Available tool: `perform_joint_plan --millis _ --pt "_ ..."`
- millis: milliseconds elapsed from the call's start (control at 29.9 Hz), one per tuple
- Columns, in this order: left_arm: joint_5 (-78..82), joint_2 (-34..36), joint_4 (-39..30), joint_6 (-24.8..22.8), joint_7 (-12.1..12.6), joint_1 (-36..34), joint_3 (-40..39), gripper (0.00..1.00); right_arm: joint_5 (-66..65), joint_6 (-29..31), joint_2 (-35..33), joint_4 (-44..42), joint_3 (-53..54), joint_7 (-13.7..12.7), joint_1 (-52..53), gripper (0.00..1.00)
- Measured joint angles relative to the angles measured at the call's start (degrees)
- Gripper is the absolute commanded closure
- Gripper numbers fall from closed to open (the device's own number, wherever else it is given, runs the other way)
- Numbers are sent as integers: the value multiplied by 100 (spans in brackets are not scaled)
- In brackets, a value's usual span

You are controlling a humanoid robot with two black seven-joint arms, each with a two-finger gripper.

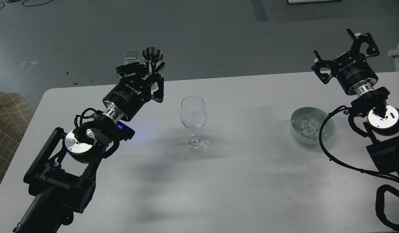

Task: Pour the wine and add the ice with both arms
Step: 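Lift the jigger with the left gripper and carry it toward the wine glass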

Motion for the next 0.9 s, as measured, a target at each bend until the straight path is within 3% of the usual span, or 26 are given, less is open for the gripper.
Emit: perform_joint_plan --millis 267,902 --pt "477 17 -47 -3 11 -1 410 94 1 0 -3 3 5 0 -19 0" --pt "1200 151 29 -150 114 -55 445 93 9 0 -40 23 15 0 -36 0"
